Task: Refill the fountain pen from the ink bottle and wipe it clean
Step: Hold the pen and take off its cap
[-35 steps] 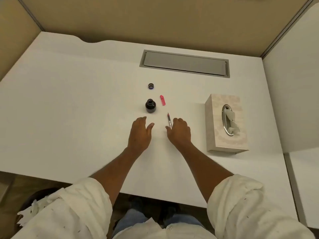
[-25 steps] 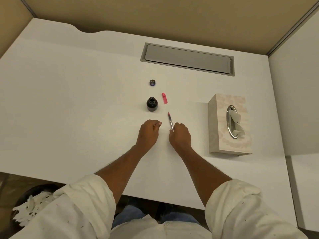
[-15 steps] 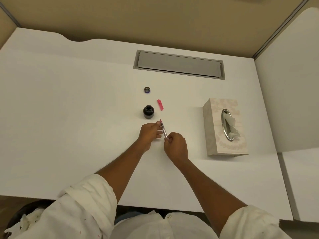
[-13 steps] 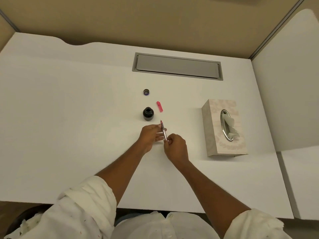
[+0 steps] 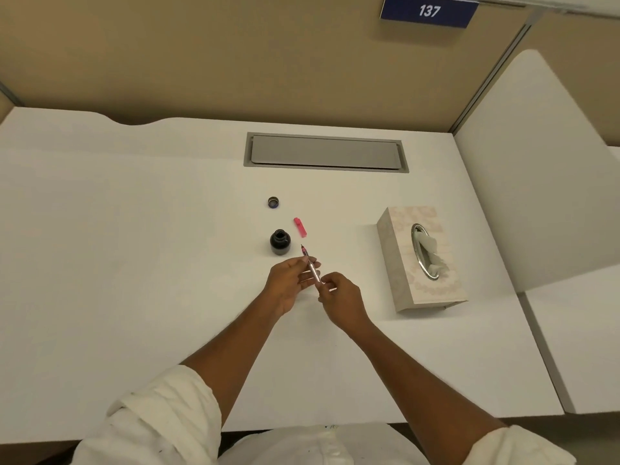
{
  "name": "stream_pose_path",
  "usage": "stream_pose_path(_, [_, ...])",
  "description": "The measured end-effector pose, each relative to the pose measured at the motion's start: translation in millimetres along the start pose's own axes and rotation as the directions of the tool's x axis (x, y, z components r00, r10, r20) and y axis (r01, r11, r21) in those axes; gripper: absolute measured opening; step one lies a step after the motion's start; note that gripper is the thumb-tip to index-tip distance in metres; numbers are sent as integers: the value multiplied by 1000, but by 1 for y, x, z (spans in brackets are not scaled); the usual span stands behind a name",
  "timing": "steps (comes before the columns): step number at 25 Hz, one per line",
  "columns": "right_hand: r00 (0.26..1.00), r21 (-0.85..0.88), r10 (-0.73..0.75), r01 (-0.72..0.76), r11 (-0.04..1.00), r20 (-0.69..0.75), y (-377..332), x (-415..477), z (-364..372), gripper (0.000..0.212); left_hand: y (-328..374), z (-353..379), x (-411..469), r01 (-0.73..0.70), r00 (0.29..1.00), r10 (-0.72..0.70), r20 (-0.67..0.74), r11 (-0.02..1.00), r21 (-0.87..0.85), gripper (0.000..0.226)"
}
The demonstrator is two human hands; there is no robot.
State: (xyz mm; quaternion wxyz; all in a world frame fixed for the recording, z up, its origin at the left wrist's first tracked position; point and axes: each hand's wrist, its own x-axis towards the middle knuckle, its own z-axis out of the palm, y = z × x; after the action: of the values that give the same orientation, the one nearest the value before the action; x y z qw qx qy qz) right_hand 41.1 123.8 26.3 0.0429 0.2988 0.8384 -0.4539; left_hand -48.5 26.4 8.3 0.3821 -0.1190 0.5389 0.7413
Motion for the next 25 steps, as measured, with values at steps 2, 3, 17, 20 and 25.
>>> stream_pose_path(2, [990,60,77,-84,995,115,-2,-3,-6,24,-1,2,0,-16,999,14,-42,999,-51,20])
stream_pose_path(3, [983,111,106,-123,986,152,-4,-4,-9,25,-1,4,0,-28,998,24,-57,997,-77,20])
stream_pose_path(17, [940,287,275,-325,901,200,-12,-19,-27,44,0,24,-12,-98,995,89,-51,978,-187,18])
stream_pose_path(20, [939,378,210,-306,874,273,-9,-20,-32,28,4,23,-14,-107,993,94,-75,973,-205,19])
stream_pose_path(25, [970,403,226,-241,883,86,-6,-23,-34,41,2,25,-17,-106,993,91,-81,972,-207,18])
